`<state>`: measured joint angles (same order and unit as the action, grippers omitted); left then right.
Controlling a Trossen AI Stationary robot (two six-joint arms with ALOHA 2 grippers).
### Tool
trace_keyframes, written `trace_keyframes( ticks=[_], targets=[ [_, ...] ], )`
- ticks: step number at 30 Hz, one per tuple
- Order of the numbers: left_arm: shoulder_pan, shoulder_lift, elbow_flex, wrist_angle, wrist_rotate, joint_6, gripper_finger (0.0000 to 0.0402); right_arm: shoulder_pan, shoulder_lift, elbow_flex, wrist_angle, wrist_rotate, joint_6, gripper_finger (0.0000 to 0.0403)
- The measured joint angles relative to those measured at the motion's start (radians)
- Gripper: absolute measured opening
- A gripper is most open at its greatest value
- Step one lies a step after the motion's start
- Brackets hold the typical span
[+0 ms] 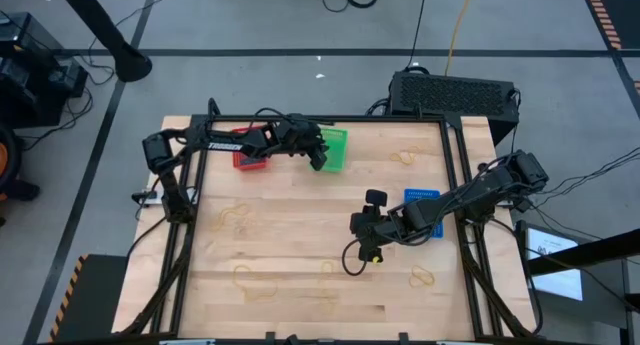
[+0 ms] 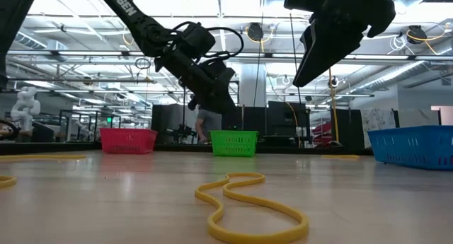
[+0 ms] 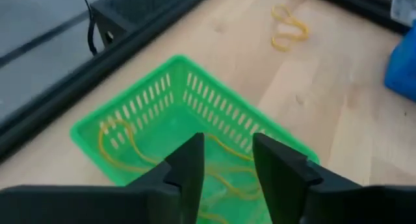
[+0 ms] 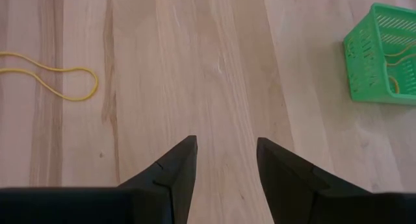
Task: Sort rubber bands into baskets
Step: Put the yellow rubber band into the green bin
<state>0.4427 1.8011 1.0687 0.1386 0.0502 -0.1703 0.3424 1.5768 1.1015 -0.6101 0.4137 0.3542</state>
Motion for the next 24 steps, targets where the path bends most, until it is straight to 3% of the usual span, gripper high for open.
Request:
trace_keyframes(
  ticks=[8,19,24],
  targets=[
    [-0.023,-0.157,0.021,-0.283,0.200,0.034,0.0151,0.000,0.000,0.000,-0.003,0.000,0.000,0.0153],
    [-0.297,-0.376,0.022,-0.590,0.161,0.126,0.0151,0.002,0.000,0.000,-0.024,0.001,0.018,0.0153],
    [-0.501,-0.374,0.021,-0.744,-0.001,0.078,0.0150,-0.004,0.000,0.000,-0.115,0.010,0.121,0.0151]
  ],
)
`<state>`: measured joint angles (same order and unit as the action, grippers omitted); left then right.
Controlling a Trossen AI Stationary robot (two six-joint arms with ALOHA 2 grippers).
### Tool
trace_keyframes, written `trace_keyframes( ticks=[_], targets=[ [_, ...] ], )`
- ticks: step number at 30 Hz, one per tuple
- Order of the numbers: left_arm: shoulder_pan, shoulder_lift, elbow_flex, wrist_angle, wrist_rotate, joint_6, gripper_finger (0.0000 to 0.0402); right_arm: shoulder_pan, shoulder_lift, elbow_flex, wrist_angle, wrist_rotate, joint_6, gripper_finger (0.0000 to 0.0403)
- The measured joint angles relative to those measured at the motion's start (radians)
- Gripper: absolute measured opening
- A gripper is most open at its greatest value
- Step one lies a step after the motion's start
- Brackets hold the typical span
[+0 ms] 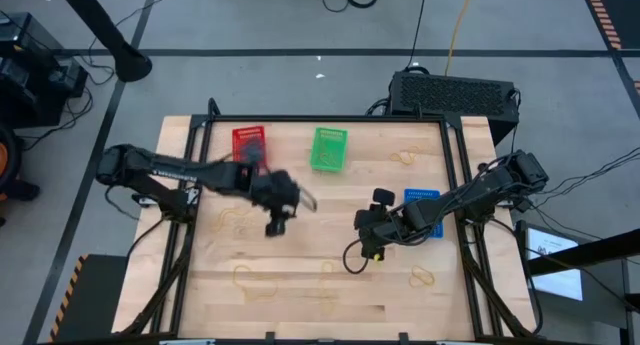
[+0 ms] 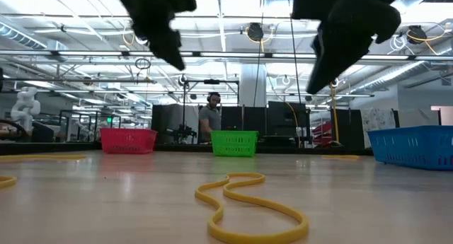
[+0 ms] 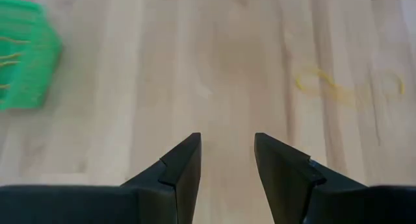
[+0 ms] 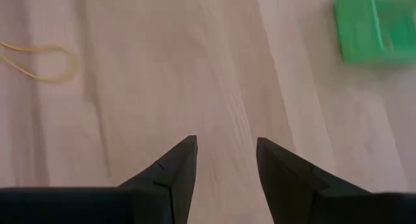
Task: Sort rubber bands into baskets
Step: Put the yellow rubber band into the green bin
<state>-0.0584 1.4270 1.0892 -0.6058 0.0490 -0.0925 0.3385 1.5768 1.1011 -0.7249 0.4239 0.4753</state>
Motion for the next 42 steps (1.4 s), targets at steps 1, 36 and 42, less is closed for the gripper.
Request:
trace_keyframes(
  ticks=[1,36,42],
  targets=[
    [-0.039,0.005,-0.002,-0.008,-0.025,-0.004,0.0150,-0.012,0.000,0.000,-0.035,0.005,0.023,0.0148],
    [0.058,-0.448,-0.617,0.988,0.019,0.257,0.0150,-1.056,0.227,0.000,-0.210,-0.270,-0.568,0.0123],
    [0.058,-0.448,-0.617,0.982,0.032,0.257,0.0150,-1.084,0.315,0.008,-0.224,-0.278,-0.589,0.0121]
  ],
)
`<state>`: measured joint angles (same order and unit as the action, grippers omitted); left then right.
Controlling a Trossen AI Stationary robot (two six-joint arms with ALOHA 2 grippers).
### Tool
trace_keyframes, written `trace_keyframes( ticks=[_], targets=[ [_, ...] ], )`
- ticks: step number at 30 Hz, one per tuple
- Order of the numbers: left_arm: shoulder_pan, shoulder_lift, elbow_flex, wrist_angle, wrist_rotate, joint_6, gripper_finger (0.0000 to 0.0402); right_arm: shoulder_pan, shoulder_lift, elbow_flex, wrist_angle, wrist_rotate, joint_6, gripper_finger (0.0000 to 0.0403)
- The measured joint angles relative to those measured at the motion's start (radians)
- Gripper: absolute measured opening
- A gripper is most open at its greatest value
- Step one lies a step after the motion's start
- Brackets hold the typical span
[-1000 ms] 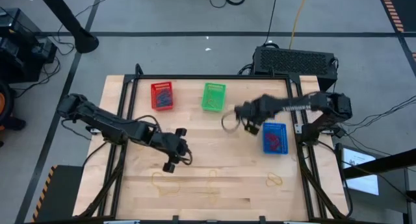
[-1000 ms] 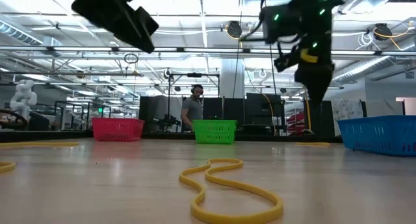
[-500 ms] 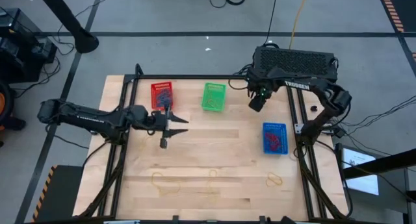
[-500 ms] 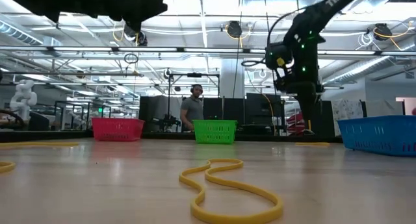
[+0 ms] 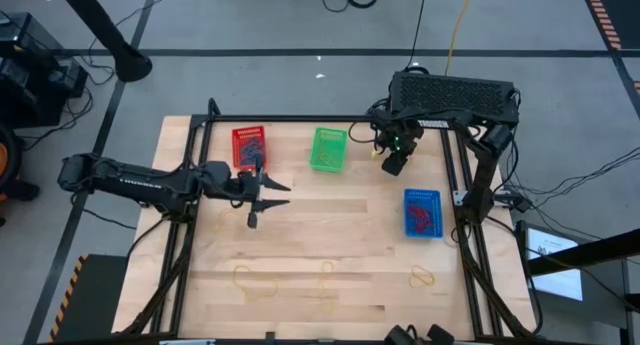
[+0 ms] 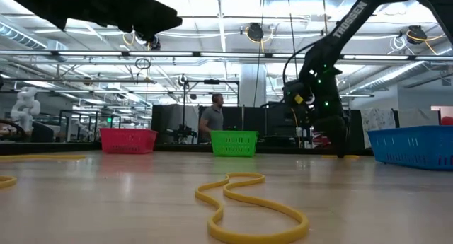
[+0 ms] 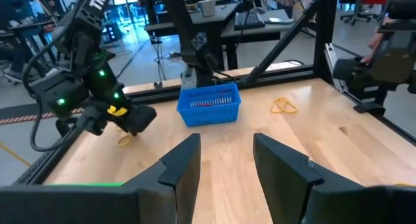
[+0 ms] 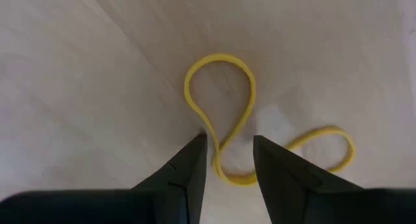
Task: Sort rubber bands into baskets
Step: Put the yellow rubber band into the green bin
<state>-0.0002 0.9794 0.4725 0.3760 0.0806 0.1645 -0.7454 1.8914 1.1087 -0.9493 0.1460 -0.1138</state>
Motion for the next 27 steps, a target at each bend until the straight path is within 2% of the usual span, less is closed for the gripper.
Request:
trace_keyframes(
  ticks=[3,8,13,17,22,27],
  targets=[
    [0.000,0.000,0.000,0.000,0.001,0.000,0.0150,-0.014,0.016,0.001,-0.007,-0.015,-0.016,0.0098],
    [0.000,0.000,0.000,0.000,0.001,0.000,0.0150,-0.042,0.009,-0.004,0.004,-0.087,-0.044,0.0013],
    [0.000,0.000,0.000,0.000,0.001,0.000,0.0150,-0.045,-0.056,-0.014,0.011,-0.073,-0.032,0.0003],
    [0.000,0.000,0.000,-0.001,0.000,0.000,0.0150,-0.028,-0.173,-0.012,0.013,-0.052,-0.012,0.0001],
    [0.004,0.000,0.000,-0.001,-0.006,0.007,0.0150,0.033,-0.323,-0.012,0.017,-0.072,0.026,0.0001],
    [0.021,0.000,0.000,-0.001,-0.007,0.006,0.0150,0.125,-0.460,-0.011,0.091,-0.152,0.080,0.0000]
  ],
)
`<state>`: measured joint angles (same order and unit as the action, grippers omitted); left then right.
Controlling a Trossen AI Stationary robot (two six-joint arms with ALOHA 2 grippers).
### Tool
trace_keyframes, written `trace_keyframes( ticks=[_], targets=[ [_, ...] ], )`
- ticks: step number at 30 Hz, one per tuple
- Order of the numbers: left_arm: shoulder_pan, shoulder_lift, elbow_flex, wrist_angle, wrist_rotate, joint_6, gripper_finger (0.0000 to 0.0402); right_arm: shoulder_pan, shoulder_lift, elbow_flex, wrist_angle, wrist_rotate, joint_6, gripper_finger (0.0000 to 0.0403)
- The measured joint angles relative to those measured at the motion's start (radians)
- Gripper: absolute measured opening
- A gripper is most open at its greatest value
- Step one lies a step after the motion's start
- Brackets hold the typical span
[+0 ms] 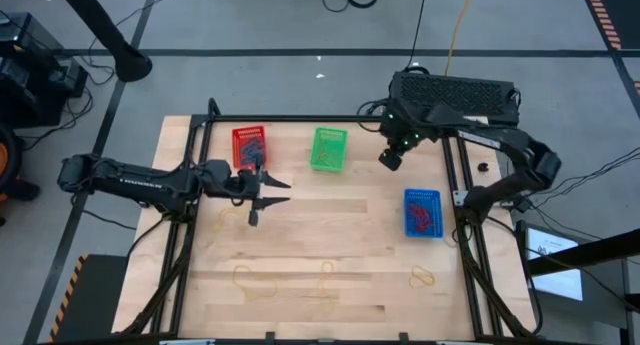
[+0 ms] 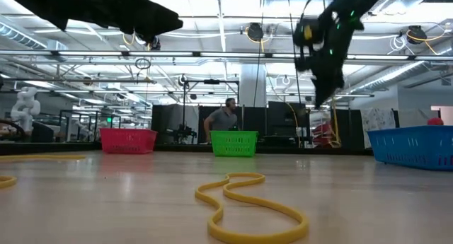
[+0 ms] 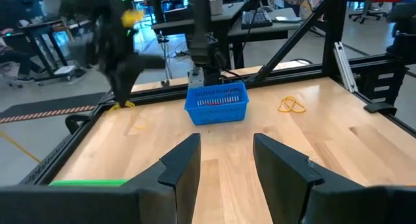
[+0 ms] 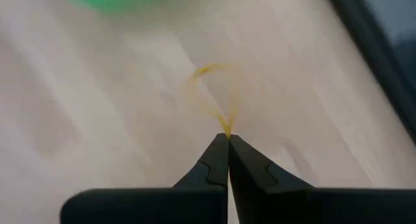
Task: Sort rubber bands into baskets
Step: Put the yellow rubber band into the green bin
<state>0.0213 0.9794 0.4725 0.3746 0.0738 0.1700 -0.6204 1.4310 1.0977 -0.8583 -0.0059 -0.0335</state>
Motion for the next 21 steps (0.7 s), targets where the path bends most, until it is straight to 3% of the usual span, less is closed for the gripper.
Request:
trace_keyframes(
  ticks=[9,15,21],
  targets=[
    [0.026,0.000,0.000,-0.004,-0.078,-0.057,0.0150,0.226,-0.095,0.003,0.466,-0.024,0.111,0.0000],
    [0.025,0.000,0.000,-0.024,-0.080,-0.058,0.0150,0.305,-0.005,0.003,0.664,0.062,0.100,0.0000],
    [0.025,0.000,0.000,-0.026,-0.079,-0.058,0.0150,0.306,0.138,0.003,0.776,0.085,0.099,0.0000]
  ],
)
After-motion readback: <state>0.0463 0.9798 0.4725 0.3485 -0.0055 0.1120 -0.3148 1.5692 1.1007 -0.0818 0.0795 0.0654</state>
